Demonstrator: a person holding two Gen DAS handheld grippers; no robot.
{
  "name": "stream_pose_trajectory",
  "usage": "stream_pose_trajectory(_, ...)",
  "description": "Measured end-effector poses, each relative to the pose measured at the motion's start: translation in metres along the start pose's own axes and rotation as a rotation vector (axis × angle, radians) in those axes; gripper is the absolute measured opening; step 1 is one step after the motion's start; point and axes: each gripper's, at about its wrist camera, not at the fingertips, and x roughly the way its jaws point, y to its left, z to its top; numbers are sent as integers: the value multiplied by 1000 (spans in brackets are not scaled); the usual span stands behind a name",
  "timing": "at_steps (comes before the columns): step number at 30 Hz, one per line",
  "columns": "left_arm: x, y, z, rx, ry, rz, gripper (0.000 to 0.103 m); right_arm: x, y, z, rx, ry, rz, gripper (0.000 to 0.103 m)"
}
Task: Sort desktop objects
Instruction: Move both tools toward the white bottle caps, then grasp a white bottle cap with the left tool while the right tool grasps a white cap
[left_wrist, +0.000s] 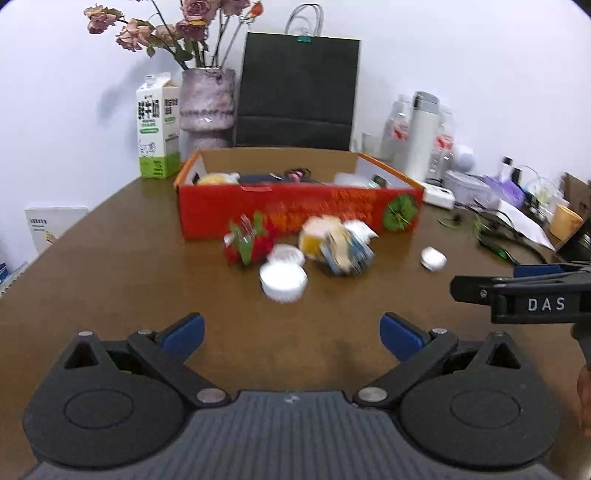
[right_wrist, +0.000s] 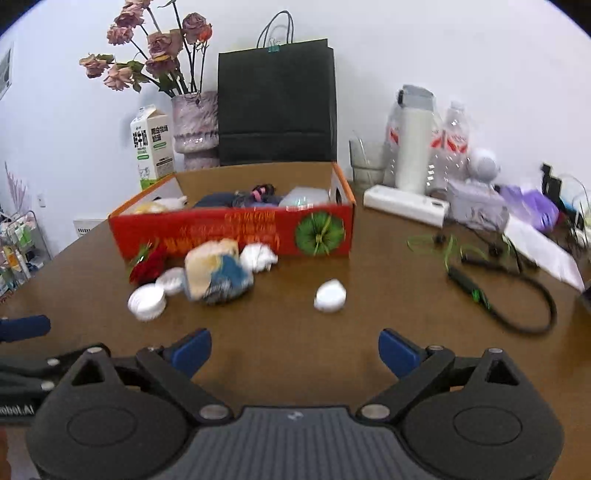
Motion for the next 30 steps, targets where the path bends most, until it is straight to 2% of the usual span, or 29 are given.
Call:
stream_pose_trajectory(4, -5, 2, -11, 13, 24, -16, 103, -10, 4, -30, 27, 10, -14, 97)
stream_pose_trajectory(7, -14, 2, -20, 13, -16, 15, 103, -19, 8, -52, 39, 20, 25, 97)
stream_pose_trajectory(10, -14, 5, -26, -10, -23, 2, 103, -24, 13, -61, 22, 2, 9, 97)
stream_pose_trajectory(13, -9, 7, -27, -24, 8, -5, 103, -27, 14, -61, 16, -17, 17, 98)
stream_pose_trajectory(16, -10, 6, -31, 0, -21, 4, 103, -25, 14, -62, 20, -10, 9, 98)
stream_pose_trajectory(20, -13, 3, -34, 22, -25, -19, 103, -25, 7, -63, 67, -11, 20, 98)
stream_pose_trajectory(23, -13, -2, -34, 49, -34, -2, 103, -21, 4, -63, 88, 4, 4, 98)
stream_pose_trajectory(27, -9, -4, -34, 75, -13, -9, 103, -18, 5, -63, 87, 24, 5, 98)
stream_pose_trajectory(30, -1, 0, -29, 58, 27, -37, 103, -16, 5, -62, 86, 31, 4, 98)
